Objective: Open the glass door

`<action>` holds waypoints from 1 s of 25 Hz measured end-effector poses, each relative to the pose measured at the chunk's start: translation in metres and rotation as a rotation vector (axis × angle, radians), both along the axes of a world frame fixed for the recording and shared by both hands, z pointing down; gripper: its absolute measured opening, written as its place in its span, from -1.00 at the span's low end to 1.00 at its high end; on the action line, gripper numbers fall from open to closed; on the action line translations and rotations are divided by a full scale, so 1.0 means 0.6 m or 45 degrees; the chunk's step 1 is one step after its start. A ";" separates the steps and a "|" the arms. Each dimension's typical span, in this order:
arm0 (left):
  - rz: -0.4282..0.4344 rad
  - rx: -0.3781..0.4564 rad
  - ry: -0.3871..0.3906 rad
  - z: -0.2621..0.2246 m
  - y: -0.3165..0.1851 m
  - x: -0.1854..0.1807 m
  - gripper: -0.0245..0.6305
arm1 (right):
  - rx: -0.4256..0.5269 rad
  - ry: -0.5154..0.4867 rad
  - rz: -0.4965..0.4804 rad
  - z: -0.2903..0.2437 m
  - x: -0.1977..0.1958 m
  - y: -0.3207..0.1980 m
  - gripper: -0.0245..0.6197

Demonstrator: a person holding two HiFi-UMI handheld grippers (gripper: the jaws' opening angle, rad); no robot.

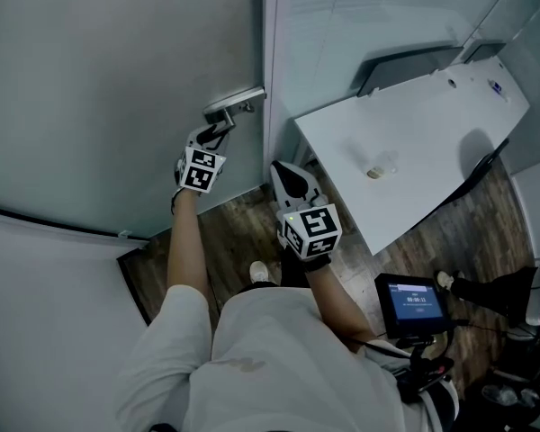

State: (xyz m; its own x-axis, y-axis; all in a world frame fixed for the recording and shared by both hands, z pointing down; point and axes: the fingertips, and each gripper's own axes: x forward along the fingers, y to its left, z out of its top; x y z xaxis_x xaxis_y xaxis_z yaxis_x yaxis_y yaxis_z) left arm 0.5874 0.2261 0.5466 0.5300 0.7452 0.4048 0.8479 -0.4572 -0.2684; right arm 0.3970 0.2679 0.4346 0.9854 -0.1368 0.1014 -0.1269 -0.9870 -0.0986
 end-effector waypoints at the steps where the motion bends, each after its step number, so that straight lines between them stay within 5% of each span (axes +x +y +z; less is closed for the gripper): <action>1: 0.010 0.052 0.034 -0.001 0.007 -0.002 -0.52 | 0.010 -0.007 0.013 0.006 -0.001 0.007 -0.92; 9: 0.127 0.405 0.208 0.012 0.044 -0.037 -0.56 | 0.050 -0.011 0.087 0.023 -0.020 0.048 -0.92; 18: 0.162 0.505 0.178 0.050 0.050 -0.085 -0.56 | 0.022 -0.020 0.079 0.044 -0.033 0.061 -0.92; 25: 0.080 0.739 0.280 0.104 0.018 -0.131 -0.58 | -0.023 0.002 -0.049 0.061 -0.071 0.037 -0.92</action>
State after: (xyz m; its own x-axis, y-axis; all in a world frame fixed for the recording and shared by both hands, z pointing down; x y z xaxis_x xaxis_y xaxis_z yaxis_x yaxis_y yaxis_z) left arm 0.5089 0.2368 0.6089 0.6095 0.4689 0.6393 0.7649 -0.1358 -0.6297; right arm 0.3545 0.2898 0.4715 0.9796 -0.1729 0.1025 -0.1651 -0.9830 -0.0804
